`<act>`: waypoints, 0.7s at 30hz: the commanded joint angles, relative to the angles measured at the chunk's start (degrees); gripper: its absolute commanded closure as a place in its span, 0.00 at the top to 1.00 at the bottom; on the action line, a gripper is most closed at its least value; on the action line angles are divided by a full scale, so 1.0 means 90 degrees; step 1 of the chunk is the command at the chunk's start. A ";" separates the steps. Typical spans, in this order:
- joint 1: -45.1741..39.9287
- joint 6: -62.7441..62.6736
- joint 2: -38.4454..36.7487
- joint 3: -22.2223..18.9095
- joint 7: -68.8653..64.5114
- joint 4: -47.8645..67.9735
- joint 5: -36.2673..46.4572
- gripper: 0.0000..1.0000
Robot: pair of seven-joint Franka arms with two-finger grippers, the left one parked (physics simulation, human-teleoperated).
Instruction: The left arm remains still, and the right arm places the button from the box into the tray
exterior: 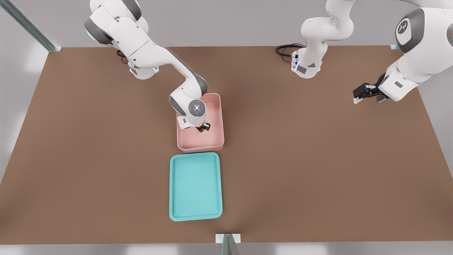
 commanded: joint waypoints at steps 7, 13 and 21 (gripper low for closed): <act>0.0014 0.1956 -0.0169 -0.0021 0.3870 -0.0819 -0.0655 1.00; 0.0073 0.2259 0.0065 -0.0011 0.3861 -0.0976 -0.0802 1.00; 0.0073 0.2308 0.0192 -0.0011 0.3802 -0.0947 -0.0890 1.00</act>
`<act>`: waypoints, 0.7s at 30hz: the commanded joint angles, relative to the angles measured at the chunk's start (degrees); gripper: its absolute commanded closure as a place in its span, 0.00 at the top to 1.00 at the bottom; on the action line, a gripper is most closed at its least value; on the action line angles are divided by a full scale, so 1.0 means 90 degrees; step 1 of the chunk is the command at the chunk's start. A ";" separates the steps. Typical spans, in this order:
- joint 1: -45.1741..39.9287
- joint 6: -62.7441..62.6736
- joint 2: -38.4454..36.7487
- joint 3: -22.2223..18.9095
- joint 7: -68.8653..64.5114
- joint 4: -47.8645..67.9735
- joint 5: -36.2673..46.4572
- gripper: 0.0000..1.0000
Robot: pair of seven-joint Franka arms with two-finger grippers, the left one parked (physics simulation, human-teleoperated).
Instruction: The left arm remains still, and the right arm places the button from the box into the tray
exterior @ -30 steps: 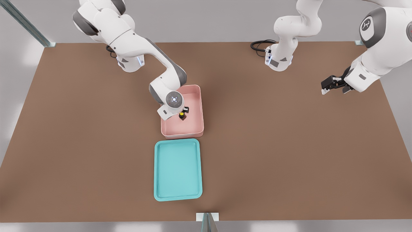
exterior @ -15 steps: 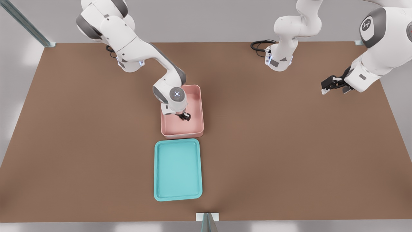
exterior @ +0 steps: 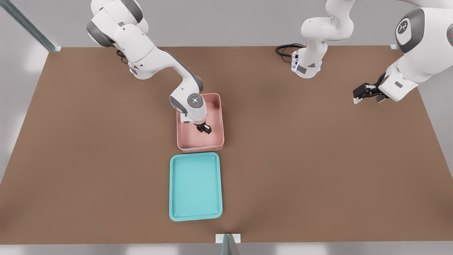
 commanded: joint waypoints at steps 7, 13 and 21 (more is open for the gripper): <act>-0.0079 0.0084 -0.0145 0.0001 0.0894 -0.0027 -0.0049 0.87; -0.0147 0.0094 -0.0126 0.0050 0.0582 -0.0105 -0.0058 0.48; -0.1173 0.0064 -0.0136 0.1017 -0.0258 -0.0076 -0.0039 0.47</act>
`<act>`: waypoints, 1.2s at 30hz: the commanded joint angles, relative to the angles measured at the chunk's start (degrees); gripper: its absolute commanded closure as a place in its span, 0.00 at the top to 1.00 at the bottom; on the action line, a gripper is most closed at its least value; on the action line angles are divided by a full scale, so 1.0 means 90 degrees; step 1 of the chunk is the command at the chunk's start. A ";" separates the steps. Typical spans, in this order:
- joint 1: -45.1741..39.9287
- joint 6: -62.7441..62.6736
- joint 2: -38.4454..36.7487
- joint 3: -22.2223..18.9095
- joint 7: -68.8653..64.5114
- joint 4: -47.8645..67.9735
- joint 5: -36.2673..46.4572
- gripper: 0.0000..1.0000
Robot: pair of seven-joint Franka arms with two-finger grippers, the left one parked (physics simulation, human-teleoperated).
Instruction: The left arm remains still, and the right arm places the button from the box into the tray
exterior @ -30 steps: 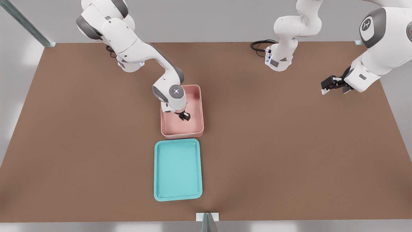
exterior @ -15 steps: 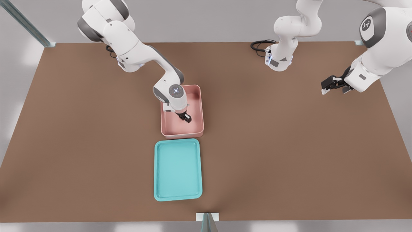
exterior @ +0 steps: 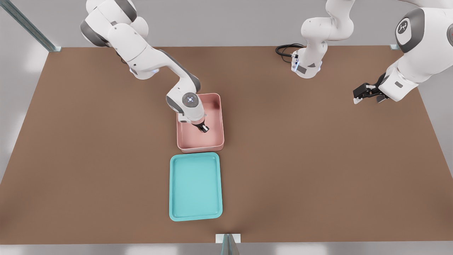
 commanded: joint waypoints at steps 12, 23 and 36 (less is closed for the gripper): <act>-0.1574 -0.1575 0.2519 0.0511 -0.4920 0.4970 0.0470 0.47; -0.0977 -0.2851 0.1622 0.0228 -0.5407 0.5293 0.0470 1.00; -0.1290 -0.7405 -0.2726 -0.2594 -1.2049 0.4160 0.1554 1.00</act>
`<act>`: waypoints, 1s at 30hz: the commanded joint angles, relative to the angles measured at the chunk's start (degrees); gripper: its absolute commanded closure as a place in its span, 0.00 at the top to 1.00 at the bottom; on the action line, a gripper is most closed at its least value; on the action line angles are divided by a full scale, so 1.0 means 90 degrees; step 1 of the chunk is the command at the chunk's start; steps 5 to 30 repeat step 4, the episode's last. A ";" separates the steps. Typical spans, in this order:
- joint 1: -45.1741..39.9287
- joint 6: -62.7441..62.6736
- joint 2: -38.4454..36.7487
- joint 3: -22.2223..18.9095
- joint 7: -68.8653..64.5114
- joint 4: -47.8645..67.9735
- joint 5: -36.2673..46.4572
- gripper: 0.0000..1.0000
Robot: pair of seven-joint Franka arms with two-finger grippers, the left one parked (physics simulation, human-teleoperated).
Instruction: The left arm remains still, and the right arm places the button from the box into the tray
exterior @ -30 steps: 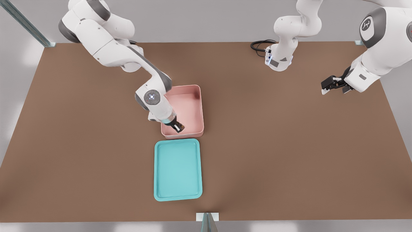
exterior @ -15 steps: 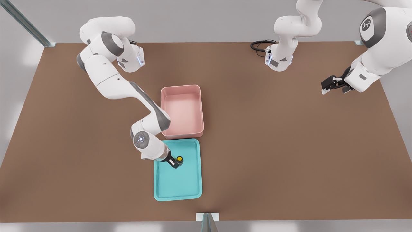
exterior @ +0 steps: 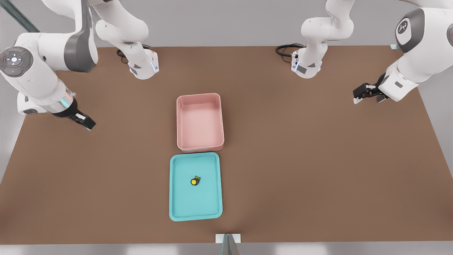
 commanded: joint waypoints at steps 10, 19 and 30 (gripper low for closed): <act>0.0124 -0.0901 -0.0110 -0.0030 -0.4406 -0.0035 0.0332 1.00; 0.0124 -0.0901 -0.0110 -0.0030 -0.4406 -0.0035 0.0332 1.00; 0.0124 -0.0901 -0.0110 -0.0030 -0.4406 -0.0035 0.0332 1.00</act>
